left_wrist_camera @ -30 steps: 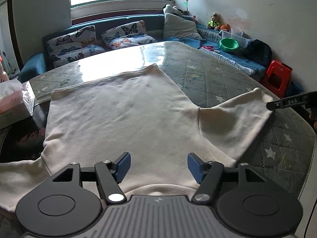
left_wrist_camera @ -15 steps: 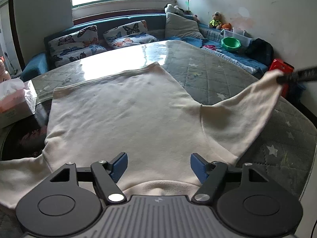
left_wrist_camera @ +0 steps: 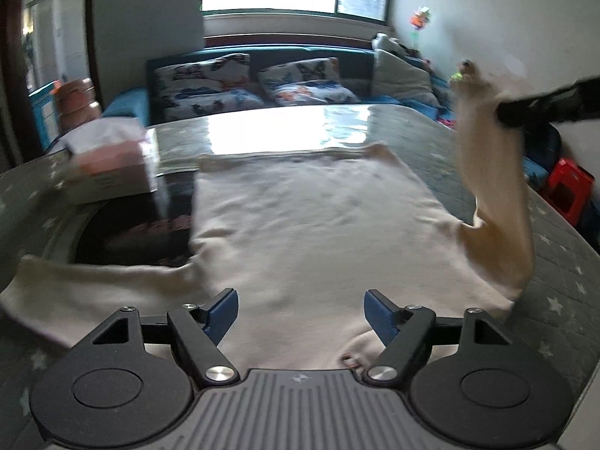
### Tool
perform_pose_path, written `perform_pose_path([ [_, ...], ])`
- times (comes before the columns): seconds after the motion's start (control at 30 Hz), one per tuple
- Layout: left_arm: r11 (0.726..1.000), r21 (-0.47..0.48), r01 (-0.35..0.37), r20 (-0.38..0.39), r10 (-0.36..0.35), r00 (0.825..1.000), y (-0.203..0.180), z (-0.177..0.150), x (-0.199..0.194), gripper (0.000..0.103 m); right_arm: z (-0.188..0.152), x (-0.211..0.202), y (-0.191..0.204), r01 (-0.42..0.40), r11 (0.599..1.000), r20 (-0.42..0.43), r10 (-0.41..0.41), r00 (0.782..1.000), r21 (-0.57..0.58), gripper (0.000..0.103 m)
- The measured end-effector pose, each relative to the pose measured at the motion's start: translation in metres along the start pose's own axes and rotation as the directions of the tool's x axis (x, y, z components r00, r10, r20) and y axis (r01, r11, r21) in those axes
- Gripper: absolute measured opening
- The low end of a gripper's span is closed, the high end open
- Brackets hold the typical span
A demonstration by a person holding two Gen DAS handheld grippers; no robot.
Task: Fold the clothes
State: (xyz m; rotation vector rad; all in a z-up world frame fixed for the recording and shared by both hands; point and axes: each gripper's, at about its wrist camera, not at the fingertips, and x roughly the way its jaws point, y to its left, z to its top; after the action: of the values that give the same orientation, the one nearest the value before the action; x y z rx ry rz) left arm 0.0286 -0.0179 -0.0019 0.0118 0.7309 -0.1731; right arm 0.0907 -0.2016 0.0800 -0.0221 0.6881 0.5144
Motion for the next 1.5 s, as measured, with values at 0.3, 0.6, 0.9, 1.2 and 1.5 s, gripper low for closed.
perform_pose_path([
  [0.3, 0.998, -0.048, -0.041, -0.005, 0.041, 0.999, 0.027, -0.009, -0.009, 0.077, -0.032, 0.074, 0.058, -0.164, 0.986, -0.155, 0.157, 0.975, -0.033, 0.018],
  [0.6, 0.999, -0.02, 0.036, 0.011, -0.035, 0.999, 0.013, 0.001, -0.005, 0.075, -0.036, 0.041, 0.007, -0.023, 0.999, -0.142, 0.015, 0.99, -0.05, 0.022],
  [0.9, 0.999, 0.034, 0.038, -0.024, -0.037, 0.999, -0.009, 0.008, 0.024, 0.057, -0.067, 0.031, -0.045, 0.093, 0.996, -0.2, -0.089, 0.976, 0.01, 0.021],
  [1.2, 0.997, 0.078, 0.004, -0.038, -0.001, 0.999, -0.012, 0.009, 0.043, 0.025, -0.069, 0.042, -0.062, 0.085, 0.994, -0.184, -0.07, 0.98, 0.072, 0.021],
  [1.5, 0.995, 0.103, -0.004, 0.031, 0.001, 1.0, -0.017, 0.02, 0.025, 0.005, -0.066, 0.047, -0.07, 0.057, 0.991, -0.162, -0.037, 0.986, 0.12, 0.022],
])
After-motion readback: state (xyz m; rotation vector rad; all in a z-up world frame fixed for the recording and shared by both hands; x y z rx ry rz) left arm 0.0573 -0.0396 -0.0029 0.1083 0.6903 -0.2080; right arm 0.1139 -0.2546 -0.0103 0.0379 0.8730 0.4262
